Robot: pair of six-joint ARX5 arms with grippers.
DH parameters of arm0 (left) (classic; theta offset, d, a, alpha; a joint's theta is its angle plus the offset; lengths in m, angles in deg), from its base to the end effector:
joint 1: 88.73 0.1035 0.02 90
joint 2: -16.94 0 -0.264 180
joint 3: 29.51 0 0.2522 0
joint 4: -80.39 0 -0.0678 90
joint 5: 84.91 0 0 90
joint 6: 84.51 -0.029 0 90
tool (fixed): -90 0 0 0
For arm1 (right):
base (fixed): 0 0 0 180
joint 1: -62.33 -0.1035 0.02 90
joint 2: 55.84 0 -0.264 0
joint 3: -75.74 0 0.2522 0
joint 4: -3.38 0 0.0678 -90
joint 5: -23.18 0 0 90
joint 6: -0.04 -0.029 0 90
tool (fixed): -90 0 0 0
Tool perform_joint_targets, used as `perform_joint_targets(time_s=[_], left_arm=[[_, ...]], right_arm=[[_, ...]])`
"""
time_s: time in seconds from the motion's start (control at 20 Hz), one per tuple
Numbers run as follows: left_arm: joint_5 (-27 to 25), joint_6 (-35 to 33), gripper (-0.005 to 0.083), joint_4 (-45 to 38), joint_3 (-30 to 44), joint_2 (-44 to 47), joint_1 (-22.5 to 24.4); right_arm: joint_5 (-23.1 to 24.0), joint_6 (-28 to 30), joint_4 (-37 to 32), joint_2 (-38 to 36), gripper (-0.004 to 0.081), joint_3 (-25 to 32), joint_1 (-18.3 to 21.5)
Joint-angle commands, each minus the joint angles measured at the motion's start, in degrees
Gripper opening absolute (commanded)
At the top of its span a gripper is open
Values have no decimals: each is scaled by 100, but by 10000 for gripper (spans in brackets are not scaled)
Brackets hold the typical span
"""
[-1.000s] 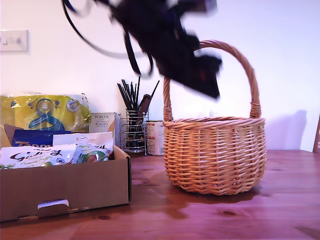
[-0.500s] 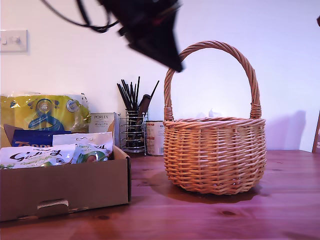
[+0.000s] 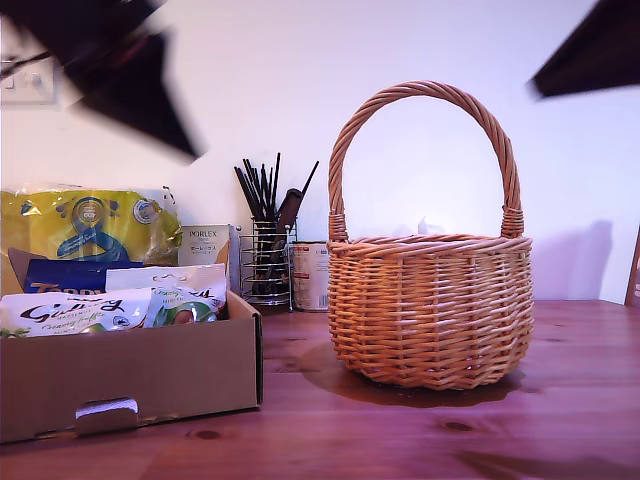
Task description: Move the bags of Easter eggs from the cardboard box on the left into the woven basket on the right side.
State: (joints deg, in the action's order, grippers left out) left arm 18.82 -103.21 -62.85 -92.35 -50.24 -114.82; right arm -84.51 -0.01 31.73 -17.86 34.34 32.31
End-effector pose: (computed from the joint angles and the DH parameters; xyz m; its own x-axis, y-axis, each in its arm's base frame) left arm 0.2138 -0.1123 0.2647 0.5531 -0.5351 -0.6386 0.7461 0.6592 0.0938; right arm 0.1256 0.0828 0.2408 0.5960 0.6953 -0.4016 -0.7149 0.6872 0.1289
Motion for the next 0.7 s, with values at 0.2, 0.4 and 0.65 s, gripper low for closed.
perform_joint_targets(time_s=[0.2, 0.4, 0.65], left_arm=[[693, -758, -19, 184, 179, 190, 1364], [837, -1102, 166, -208, 177, -96, 1926], [848, -2024, 730, -876, 166, -866, 1954]], right_arm=[[186, 170, -417, 844, -12, 52, -426], [186, 205, -616, 984, -12, 52, -437], [186, 205, -643, 986, -12, 52, -435]])
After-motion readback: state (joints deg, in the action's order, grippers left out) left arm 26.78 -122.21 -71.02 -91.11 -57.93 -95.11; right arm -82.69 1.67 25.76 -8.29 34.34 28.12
